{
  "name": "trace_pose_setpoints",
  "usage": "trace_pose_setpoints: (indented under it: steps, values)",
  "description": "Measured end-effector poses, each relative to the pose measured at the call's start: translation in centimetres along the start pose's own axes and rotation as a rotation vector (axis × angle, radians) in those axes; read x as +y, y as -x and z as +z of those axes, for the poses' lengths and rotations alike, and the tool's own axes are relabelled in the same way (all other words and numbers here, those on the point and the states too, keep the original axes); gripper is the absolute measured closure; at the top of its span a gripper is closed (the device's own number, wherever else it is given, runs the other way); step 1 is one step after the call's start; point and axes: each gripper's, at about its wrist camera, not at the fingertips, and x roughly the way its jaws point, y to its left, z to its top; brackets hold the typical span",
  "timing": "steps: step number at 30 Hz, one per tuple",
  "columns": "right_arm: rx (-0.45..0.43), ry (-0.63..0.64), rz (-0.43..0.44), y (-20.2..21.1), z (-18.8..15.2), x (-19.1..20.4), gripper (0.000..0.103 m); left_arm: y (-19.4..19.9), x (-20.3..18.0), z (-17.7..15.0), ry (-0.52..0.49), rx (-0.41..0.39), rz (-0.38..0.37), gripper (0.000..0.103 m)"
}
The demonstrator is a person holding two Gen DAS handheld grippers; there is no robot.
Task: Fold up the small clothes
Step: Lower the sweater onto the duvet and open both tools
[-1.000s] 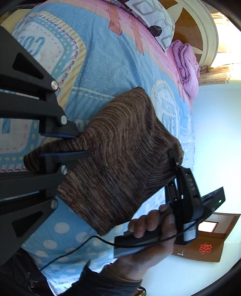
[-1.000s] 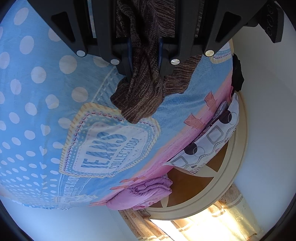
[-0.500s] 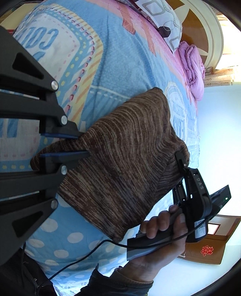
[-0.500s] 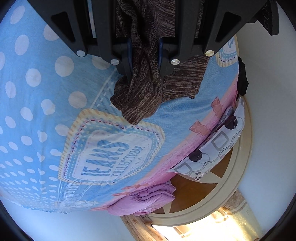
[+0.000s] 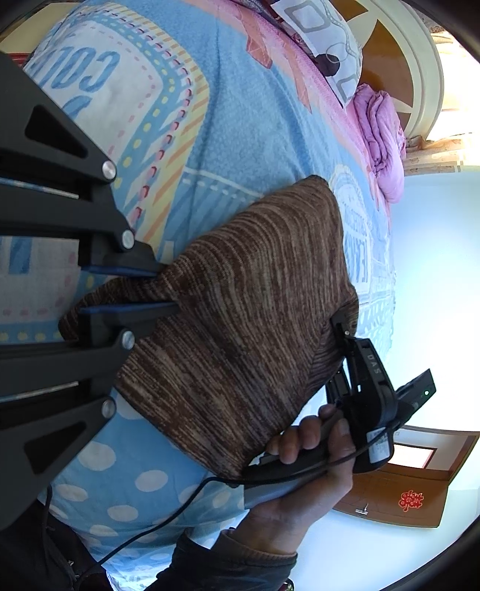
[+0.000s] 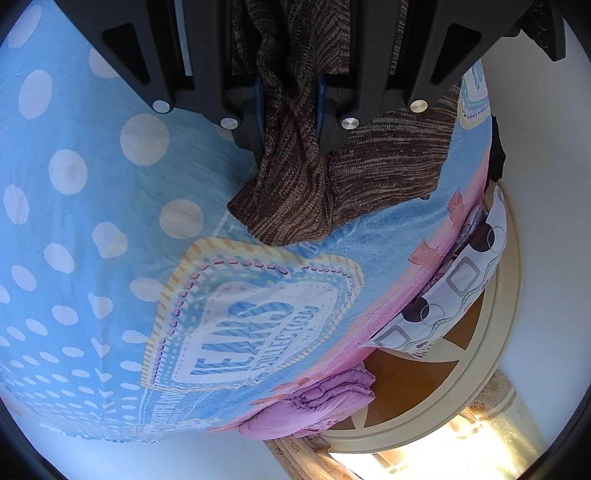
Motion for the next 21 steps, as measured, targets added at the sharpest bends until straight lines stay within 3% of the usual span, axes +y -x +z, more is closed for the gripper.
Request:
trace_pose_setpoints:
  steps: [11,15,18,20,21]
  values:
    - [0.009,0.085,-0.065,0.5,-0.6,0.9,0.077,1.8,-0.6,0.0,-0.025,0.011,0.032,0.083]
    - [0.009,0.085,-0.078,1.1,-0.7,0.4,0.075,3.2,-0.5,1.1,-0.026,-0.036,0.043,0.081]
    - [-0.064,0.106,-0.113,4.3,-1.0,0.4,0.069,3.7,-0.1,2.5,-0.023,-0.096,0.062,0.061]
    - [-0.124,0.138,-0.117,7.0,-1.8,1.3,0.064,3.3,0.3,3.4,-0.017,-0.130,0.097,0.036]
    - [-0.136,0.155,-0.102,7.8,-2.3,1.9,0.064,2.8,0.4,3.7,-0.012,-0.145,0.112,0.035]
